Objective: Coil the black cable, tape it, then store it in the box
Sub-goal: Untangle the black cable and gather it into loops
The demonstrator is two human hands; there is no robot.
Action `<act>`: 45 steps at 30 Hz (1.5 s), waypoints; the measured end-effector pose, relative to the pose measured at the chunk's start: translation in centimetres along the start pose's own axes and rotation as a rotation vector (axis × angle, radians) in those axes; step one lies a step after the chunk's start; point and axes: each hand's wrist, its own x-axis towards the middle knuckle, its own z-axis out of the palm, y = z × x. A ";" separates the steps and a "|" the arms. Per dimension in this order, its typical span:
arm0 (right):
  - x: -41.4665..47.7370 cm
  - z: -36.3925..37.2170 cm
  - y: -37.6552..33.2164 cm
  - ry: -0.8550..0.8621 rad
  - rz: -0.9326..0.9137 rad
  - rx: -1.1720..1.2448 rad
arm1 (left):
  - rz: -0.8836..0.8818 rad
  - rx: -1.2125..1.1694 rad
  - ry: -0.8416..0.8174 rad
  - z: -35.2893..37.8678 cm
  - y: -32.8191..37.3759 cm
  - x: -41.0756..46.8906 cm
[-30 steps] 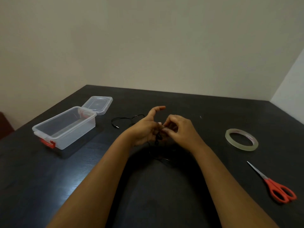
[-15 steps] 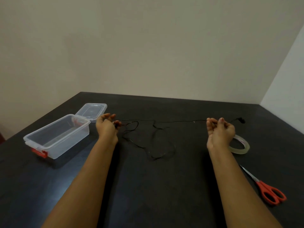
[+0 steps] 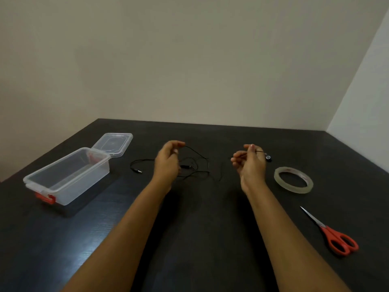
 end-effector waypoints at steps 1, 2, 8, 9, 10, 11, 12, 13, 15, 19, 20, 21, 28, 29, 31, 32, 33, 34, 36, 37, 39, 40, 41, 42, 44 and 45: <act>-0.4 0.4 0.1 -0.048 -0.003 -0.049 | 0.080 0.119 -0.072 0.3 0.0 -0.3; -0.7 0.7 0.1 -0.089 -0.009 -0.095 | 0.171 0.283 -0.137 0.5 -0.2 -0.5; -2.1 2.3 1.6 -0.373 0.092 -0.430 | 0.311 0.759 -0.267 0.5 -2.0 -0.4; -2.2 2.5 1.8 -0.441 0.085 -0.514 | 0.274 0.610 -0.305 0.7 -1.8 -0.7; -2.4 2.6 2.1 -0.489 0.040 -0.606 | 0.215 0.419 -0.342 1.1 -1.5 -1.0; -2.6 2.7 2.1 -0.517 -0.030 -0.696 | 0.125 0.217 -0.367 1.5 -0.8 -1.5; -2.9 2.9 2.1 -0.530 -0.119 -0.803 | 0.013 0.052 -0.378 1.9 -0.1 -2.0; -3.2 3.0 2.0 -0.540 -0.228 -0.951 | -0.086 -0.053 -0.376 2.2 0.7 -2.5; -3.9 3.2 1.6 -0.528 -0.473 -1.350 | -0.174 -0.118 -0.366 2.5 1.4 -2.7; -5.4 3.8 1.0 -0.519 -0.694 -1.667 | -0.118 -0.129 -0.393 2.0 1.9 -2.5; -5.5 3.9 1.0 -0.516 -0.701 -1.689 | -0.126 -0.140 -0.415 1.8 2.0 -2.4; -5.6 4.0 0.8 -0.507 -0.696 -1.703 | -0.141 -0.146 -0.451 1.6 2.1 -2.4; -4.8 3.1 1.0 -0.581 -0.900 -1.371 | -0.264 -0.337 -0.599 0.5 2.2 -2.5; -4.7 3.1 1.1 -0.616 -0.962 -1.376 | -0.269 -0.330 -0.625 0.1 2.2 -2.4; -4.6 3.2 1.5 -0.633 -1.002 -1.428 | -0.243 -0.244 -0.711 -0.5 2.2 -2.2; -4.6 3.2 1.7 -0.616 -0.979 -1.448 | -0.231 -0.192 -0.749 -0.6 2.1 -2.1; -4.5 3.2 1.7 -0.597 -0.941 -1.436 | -0.226 -0.158 -0.774 -0.5 2.1 -2.0; -4.4 3.2 1.7 -0.588 -0.902 -1.390 | -0.221 -0.139 -0.783 -0.6 2.2 -1.9; -3.9 2.7 1.4 -0.551 -0.838 -1.259 | -0.209 -0.117 -0.799 -1.1 2.3 -1.7; -3.5 2.5 1.3 -0.532 -0.817 -1.230 | -0.214 -0.109 -0.815 -1.4 2.2 -1.5; -3.1 2.0 1.2 -0.535 -0.781 -1.266 | -0.237 -0.102 -0.847 -1.4 2.1 -1.7; -3.2 2.0 1.3 -0.545 -0.773 -1.290 | -0.249 -0.107 -0.854 -1.1 2.0 -2.0; -3.4 2.2 1.5 -0.554 -0.772 -1.299 | -0.260 -0.114 -0.852 -0.6 2.0 -2.3; -3.6 2.5 1.7 -0.558 -0.781 -1.301 | -0.267 -0.126 -0.846 -0.1 1.9 -2.6; -4.0 3.0 1.9 -0.534 -0.822 -1.337 | -0.273 -0.154 -0.840 0.7 1.6 -2.8; -4.1 3.1 1.9 -0.513 -0.841 -1.368 | -0.276 -0.165 -0.843 0.8 1.6 -2.8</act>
